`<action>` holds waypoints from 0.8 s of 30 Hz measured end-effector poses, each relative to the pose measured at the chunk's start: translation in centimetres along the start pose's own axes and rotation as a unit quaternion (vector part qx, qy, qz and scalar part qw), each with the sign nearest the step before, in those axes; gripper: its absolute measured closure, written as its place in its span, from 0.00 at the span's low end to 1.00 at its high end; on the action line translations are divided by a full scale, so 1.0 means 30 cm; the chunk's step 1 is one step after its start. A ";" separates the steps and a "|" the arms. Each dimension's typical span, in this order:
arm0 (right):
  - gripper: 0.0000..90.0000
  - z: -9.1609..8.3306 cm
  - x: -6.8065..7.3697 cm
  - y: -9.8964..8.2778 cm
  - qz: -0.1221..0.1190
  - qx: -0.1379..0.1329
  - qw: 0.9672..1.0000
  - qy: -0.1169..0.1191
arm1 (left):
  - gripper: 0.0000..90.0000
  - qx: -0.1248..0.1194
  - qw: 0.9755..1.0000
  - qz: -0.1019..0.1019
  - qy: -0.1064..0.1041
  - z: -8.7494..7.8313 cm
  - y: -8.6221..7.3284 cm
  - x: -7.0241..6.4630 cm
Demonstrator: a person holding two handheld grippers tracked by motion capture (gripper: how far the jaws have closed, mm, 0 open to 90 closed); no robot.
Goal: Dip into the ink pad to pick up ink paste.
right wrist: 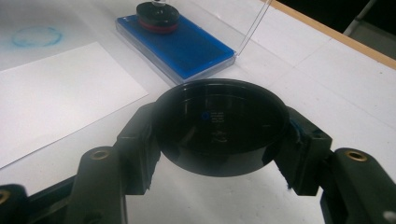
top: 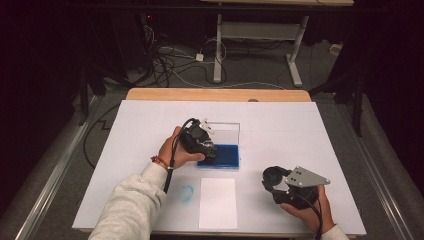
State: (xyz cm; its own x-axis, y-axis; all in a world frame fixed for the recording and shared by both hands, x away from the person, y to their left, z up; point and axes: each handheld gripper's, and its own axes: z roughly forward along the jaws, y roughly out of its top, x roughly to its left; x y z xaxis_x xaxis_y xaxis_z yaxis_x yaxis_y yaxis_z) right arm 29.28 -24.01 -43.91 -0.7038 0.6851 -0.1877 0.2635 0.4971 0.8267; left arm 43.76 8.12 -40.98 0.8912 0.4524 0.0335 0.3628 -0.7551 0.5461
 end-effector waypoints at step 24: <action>0.43 -0.005 0.000 0.003 0.001 -0.003 1.000 -0.006 | 0.61 -0.012 1.000 -0.009 -0.002 0.025 0.005 -0.014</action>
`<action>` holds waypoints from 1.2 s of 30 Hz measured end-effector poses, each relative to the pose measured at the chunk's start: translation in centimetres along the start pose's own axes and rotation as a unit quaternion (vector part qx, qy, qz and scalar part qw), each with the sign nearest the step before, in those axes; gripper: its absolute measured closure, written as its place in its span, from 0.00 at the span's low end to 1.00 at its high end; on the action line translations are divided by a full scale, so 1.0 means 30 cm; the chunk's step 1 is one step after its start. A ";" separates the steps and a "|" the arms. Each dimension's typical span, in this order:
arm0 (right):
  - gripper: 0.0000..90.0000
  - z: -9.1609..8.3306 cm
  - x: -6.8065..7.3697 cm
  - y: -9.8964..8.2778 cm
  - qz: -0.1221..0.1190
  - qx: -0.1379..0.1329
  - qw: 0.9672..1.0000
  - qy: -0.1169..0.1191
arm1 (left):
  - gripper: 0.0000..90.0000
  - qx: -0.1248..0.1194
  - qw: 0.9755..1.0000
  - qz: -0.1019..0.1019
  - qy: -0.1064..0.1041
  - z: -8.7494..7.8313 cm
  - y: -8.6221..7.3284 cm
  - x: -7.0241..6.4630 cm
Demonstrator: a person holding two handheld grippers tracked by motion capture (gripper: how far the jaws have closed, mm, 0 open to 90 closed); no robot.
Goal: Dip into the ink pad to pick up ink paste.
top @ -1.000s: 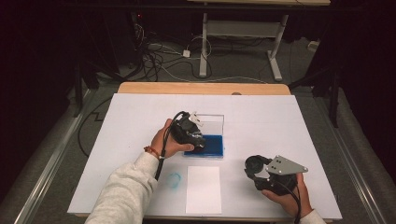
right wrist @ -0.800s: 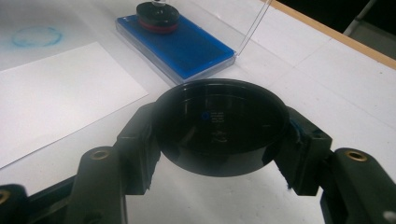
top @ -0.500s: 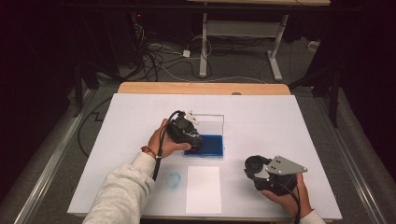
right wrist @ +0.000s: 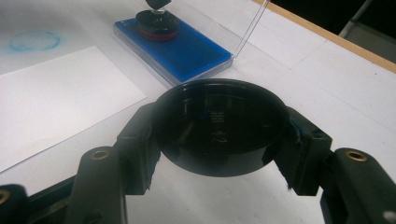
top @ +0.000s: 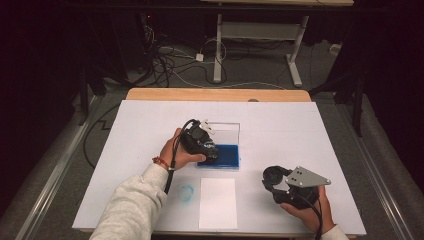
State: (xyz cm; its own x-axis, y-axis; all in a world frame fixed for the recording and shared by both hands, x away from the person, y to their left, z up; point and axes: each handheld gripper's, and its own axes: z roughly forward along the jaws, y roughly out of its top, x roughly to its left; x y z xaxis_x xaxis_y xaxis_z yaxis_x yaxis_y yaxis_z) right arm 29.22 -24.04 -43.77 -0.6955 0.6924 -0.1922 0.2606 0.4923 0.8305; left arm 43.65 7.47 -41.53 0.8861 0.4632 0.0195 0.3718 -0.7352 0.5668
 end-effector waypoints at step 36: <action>0.43 0.006 0.007 -0.003 -0.003 0.005 1.000 0.004 | 0.61 -0.017 1.000 -0.012 -0.010 0.001 -0.023 0.009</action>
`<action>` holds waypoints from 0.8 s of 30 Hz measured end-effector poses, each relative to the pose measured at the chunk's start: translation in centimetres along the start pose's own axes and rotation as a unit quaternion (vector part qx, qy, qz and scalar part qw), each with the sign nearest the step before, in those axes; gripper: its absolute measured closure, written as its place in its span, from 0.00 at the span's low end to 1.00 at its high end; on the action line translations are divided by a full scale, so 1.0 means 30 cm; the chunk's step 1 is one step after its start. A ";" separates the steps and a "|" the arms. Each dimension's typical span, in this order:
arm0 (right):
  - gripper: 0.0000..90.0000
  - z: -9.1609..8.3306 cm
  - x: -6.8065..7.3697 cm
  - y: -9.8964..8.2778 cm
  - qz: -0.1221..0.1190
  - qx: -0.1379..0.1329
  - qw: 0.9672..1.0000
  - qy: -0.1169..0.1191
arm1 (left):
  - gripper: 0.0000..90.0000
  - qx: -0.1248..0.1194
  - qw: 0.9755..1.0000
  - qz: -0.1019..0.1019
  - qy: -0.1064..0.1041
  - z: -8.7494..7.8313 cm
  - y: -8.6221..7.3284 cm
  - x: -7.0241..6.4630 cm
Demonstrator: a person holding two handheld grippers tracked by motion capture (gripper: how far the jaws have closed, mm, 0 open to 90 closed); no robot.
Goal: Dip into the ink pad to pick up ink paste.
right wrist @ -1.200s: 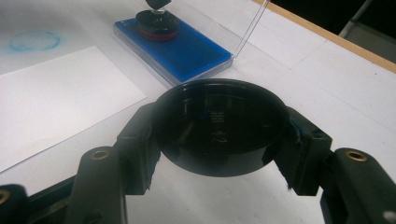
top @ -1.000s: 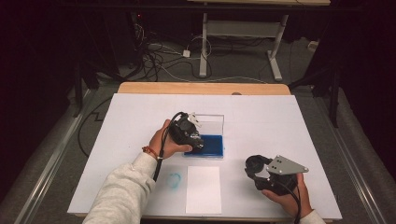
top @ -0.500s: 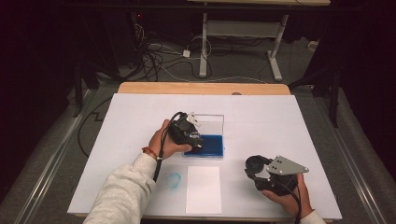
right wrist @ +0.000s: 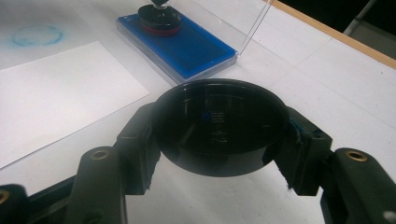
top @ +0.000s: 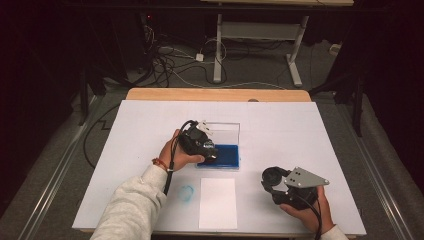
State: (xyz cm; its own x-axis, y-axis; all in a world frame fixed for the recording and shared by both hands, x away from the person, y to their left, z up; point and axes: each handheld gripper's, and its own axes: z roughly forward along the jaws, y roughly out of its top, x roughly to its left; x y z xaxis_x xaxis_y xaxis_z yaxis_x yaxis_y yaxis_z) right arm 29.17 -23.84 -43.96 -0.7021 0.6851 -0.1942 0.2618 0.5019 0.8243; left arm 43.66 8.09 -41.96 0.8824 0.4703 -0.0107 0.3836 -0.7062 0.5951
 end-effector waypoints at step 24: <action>0.43 -0.002 0.000 0.001 0.000 -0.001 1.000 -0.001 | 0.61 0.001 1.000 0.005 0.028 0.005 -0.003 -0.025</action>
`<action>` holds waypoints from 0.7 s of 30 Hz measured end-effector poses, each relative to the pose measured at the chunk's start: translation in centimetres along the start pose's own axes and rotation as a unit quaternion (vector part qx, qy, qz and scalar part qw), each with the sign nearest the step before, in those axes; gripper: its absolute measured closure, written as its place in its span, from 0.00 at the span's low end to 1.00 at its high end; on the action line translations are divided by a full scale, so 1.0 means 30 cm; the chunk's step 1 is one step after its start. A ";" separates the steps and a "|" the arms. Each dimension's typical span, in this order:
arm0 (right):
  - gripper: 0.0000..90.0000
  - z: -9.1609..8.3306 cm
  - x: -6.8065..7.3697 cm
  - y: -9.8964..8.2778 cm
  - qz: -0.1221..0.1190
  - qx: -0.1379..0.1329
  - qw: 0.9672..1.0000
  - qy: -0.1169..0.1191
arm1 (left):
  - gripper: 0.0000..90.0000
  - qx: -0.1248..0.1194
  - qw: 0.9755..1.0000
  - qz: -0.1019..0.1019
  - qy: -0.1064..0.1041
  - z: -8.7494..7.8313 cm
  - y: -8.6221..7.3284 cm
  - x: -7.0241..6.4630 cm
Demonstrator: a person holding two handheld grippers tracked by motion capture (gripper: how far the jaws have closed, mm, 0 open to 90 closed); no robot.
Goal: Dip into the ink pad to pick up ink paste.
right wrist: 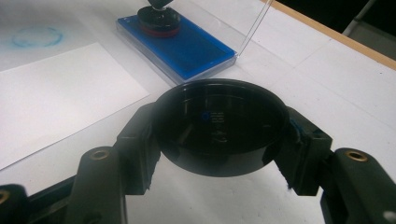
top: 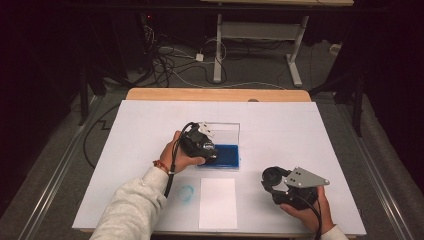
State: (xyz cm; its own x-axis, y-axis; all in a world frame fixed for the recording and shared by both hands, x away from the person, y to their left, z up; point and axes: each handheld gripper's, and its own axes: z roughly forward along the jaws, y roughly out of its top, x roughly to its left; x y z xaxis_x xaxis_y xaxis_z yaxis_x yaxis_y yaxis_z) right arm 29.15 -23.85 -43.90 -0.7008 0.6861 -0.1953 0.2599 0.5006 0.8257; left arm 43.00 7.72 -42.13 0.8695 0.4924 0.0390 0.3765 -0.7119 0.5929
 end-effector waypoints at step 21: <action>0.43 -0.004 -0.002 0.000 0.001 -0.002 1.000 -0.001 | 0.61 0.001 1.000 -0.004 0.005 0.004 0.002 -0.002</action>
State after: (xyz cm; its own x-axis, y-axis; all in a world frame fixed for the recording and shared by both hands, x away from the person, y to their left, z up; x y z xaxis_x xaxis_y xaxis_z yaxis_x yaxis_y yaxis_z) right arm 29.11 -23.95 -43.83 -0.6986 0.6881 -0.1959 0.2584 0.4980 0.8278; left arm 43.01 7.60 -42.18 0.8633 0.5029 0.0424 0.3836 -0.7085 0.5923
